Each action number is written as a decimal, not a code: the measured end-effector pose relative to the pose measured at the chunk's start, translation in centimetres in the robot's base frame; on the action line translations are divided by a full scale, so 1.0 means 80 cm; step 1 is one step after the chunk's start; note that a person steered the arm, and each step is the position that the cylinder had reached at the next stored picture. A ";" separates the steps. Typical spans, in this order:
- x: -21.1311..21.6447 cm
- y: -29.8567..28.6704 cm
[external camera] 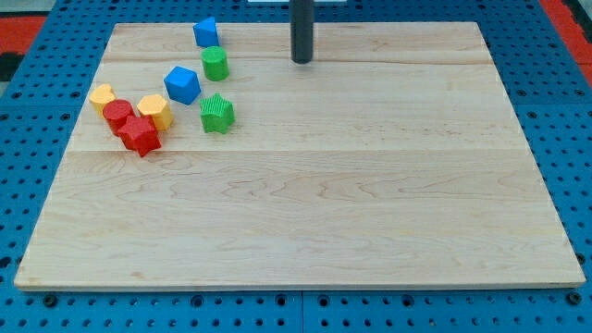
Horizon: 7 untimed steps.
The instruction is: Move your arm above the yellow heart
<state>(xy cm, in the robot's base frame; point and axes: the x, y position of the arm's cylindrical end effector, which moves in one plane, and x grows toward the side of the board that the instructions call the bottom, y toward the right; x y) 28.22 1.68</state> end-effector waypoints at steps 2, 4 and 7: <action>0.123 0.012; 0.225 -0.067; 0.249 -0.400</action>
<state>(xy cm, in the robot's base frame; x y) 48.14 -30.30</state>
